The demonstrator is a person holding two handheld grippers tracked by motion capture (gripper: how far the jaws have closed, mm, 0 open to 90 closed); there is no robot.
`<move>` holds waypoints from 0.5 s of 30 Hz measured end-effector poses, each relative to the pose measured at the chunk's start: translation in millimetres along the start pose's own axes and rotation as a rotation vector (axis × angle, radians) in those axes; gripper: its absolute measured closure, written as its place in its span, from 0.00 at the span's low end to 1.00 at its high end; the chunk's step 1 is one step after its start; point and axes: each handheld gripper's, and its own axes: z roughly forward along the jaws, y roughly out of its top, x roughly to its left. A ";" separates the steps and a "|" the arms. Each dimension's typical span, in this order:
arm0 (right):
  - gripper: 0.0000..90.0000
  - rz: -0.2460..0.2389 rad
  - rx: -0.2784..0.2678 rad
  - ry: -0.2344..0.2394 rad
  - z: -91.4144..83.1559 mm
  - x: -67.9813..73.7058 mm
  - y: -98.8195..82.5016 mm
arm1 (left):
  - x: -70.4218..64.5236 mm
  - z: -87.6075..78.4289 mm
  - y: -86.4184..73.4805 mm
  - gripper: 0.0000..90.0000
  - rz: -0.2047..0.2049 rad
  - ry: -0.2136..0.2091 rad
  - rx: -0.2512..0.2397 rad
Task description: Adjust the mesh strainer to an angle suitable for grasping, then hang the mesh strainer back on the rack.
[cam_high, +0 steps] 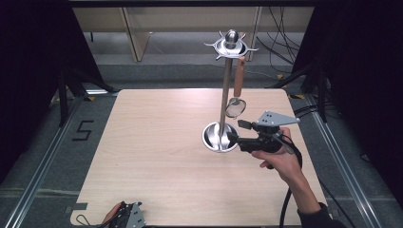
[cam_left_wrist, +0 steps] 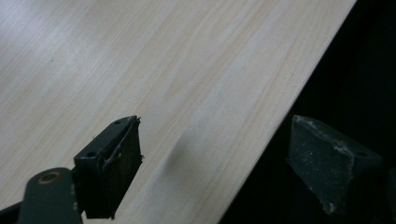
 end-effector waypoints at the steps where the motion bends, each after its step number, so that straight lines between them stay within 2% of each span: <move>1: 0.42 -0.018 -0.010 -0.002 2.5 -0.8 -2.0 | -0.2 -0.4 0.1 0.19 0.002 0.005 0.000; 2: 0.42 -0.005 0.000 0.014 3.1 0.0 -3.5 | -0.2 -0.3 0.1 0.19 -0.001 0.003 0.000; 3: 0.42 -0.015 0.015 0.011 3.3 0.1 -4.9 | -0.3 -0.4 0.1 0.19 0.000 0.004 0.001; 4: 0.42 -0.005 0.017 0.013 4.3 1.9 -7.7 | -0.1 -0.1 0.0 0.19 0.000 -0.001 0.001; 5: 0.41 -0.030 0.027 0.018 4.7 1.0 -8.9 | 0.1 0.5 -0.1 0.19 -0.001 -0.007 0.000; 7: 0.41 -0.022 0.034 0.010 6.8 2.7 -14.7 | -0.8 -0.6 -0.1 0.19 -0.002 0.007 0.006; 8: 0.41 -0.018 0.055 0.018 7.2 3.7 -17.3 | -1.0 -1.2 0.0 0.19 0.000 0.010 0.004; 11: 0.40 -0.013 0.087 0.018 8.5 4.9 -23.9 | -1.5 -1.0 0.2 0.19 -0.002 0.005 0.001; 12: 0.40 -0.005 0.072 0.028 10.8 5.8 -25.9 | -1.5 -0.9 0.0 0.19 0.002 0.008 0.005; 13: 0.40 -0.014 0.092 0.022 9.7 5.2 -26.4 | -1.6 -1.1 -0.1 0.19 0.003 0.009 0.006; 15: 0.40 -0.024 0.091 0.019 11.7 4.3 -29.0 | -1.4 -1.6 -0.1 0.19 0.001 0.014 0.005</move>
